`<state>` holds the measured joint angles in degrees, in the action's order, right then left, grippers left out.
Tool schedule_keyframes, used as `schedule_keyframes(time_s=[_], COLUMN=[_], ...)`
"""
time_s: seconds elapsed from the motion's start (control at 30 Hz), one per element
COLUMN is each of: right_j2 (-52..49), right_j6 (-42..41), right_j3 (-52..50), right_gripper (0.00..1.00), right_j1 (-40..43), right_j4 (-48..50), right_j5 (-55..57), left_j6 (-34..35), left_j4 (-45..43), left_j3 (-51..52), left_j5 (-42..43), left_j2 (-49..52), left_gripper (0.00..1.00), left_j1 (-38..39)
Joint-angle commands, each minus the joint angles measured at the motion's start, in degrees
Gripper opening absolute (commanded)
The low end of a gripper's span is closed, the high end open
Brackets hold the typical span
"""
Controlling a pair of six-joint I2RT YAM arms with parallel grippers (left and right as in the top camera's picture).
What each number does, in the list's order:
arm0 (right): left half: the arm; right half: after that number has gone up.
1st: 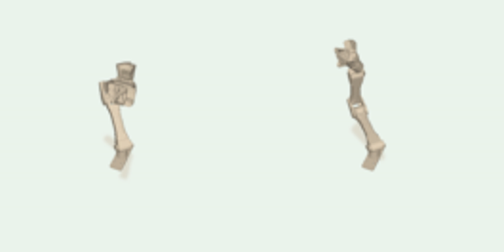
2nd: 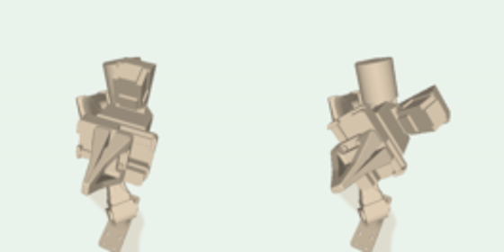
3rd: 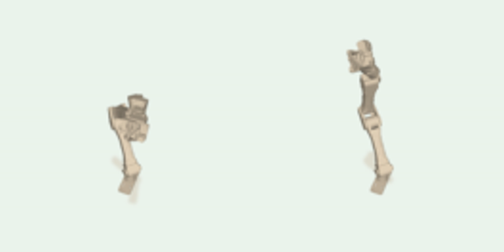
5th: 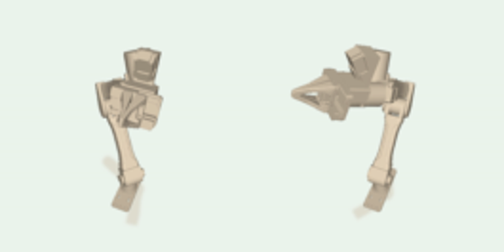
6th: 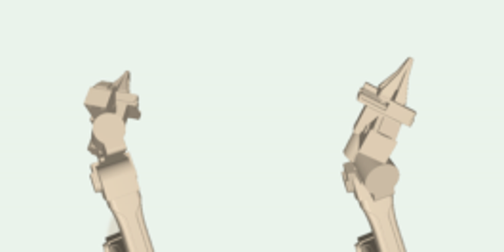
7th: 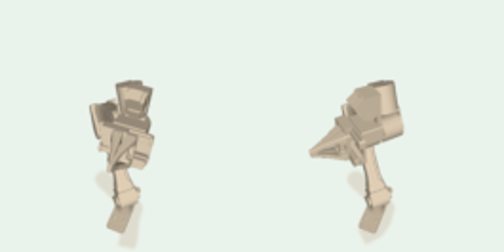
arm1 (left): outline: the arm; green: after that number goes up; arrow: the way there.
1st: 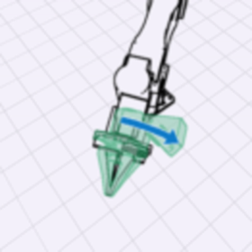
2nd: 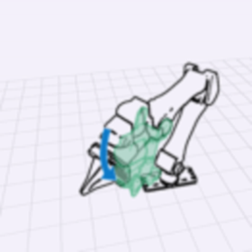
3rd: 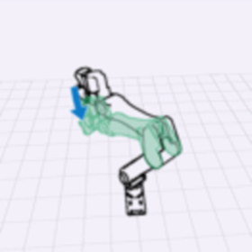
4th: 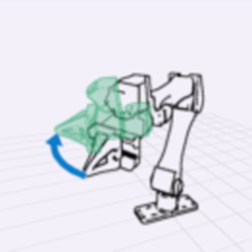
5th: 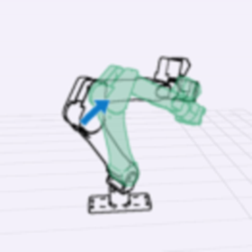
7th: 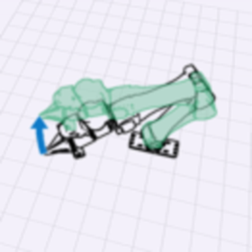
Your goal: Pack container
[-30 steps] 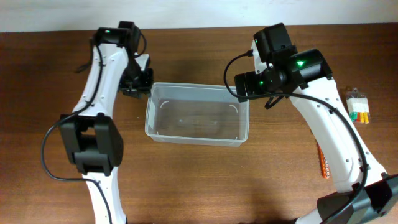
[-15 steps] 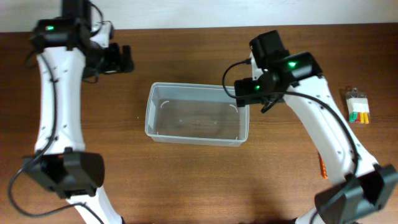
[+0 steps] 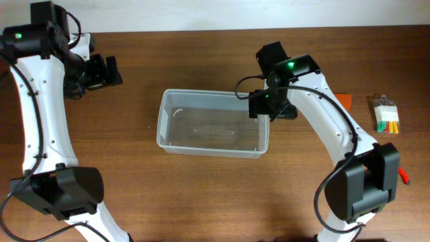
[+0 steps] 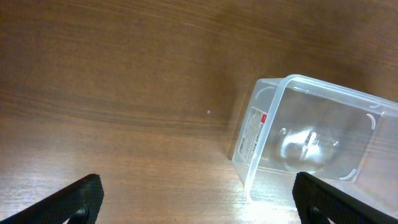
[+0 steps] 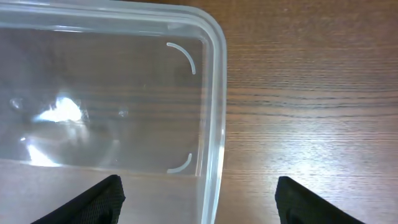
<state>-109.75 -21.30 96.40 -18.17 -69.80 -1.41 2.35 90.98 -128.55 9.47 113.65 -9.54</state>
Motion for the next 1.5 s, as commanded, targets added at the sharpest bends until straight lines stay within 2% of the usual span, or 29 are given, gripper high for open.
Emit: schedule_keyframes(time_s=[0.0,0.17,0.3,0.4,0.5,0.7,0.77,1.0,1.13,1.27,1.47], right_j2=[-1.7,-2.8,-3.8,-4.6,-4.8,-4.8,-4.9,-4.9,-4.9,-4.9,-4.9], right_j6=[-3.1,-3.3,-4.3,-4.3,-4.3,-4.3,-4.3,1.5,2.0,2.0,2.0], right_j3=[-0.3,-0.3,-0.3,-0.4,-0.4,-0.4,-0.4,-0.4,-0.4,-0.4,-0.4], right_gripper=[0.79,0.77,0.68,0.52,0.43,0.41,0.35,0.34,0.34,0.28,0.25], right_j1=[0.2,0.3,0.3,0.3,0.3,1.2,1.8,2.9,2.8,2.8,2.8], right_j4=[0.7,1.2,1.5,2.0,2.0,1.6,1.6,1.5,1.4,1.4,1.3], right_j5=[-0.1,-0.1,0.0,0.5,2.2,2.3,2.3,1.4,1.4,1.4,1.4], left_j6=[-0.7,-0.7,-0.7,-0.7,-0.7,-0.7,-0.7,-0.7,-0.7,-0.7,-0.7], left_j4=[0.2,0.6,0.7,0.9,1.5,1.5,1.5,1.7,1.5,1.5,1.7], left_j3=[-0.5,-0.5,-0.5,-0.5,-0.5,-0.5,-0.5,-0.5,-0.5,-0.5,-0.5], left_j5=[0.6,0.6,0.6,0.5,-0.6,-0.9,-0.9,-0.9,-0.9,-0.9,-0.9], left_j2=[-0.2,-0.2,-0.2,-0.2,-0.2,-0.2,-0.2,-0.2,-0.2,-0.2,-0.2], left_gripper=[0.99,0.99,0.99,0.99,0.99,0.99,0.99,0.99,0.99,0.99,0.99], left_j1=[-0.4,-0.4,-0.4,-0.4,-0.4,-0.4,-0.4,-0.4,-0.4,-0.4,-0.4])
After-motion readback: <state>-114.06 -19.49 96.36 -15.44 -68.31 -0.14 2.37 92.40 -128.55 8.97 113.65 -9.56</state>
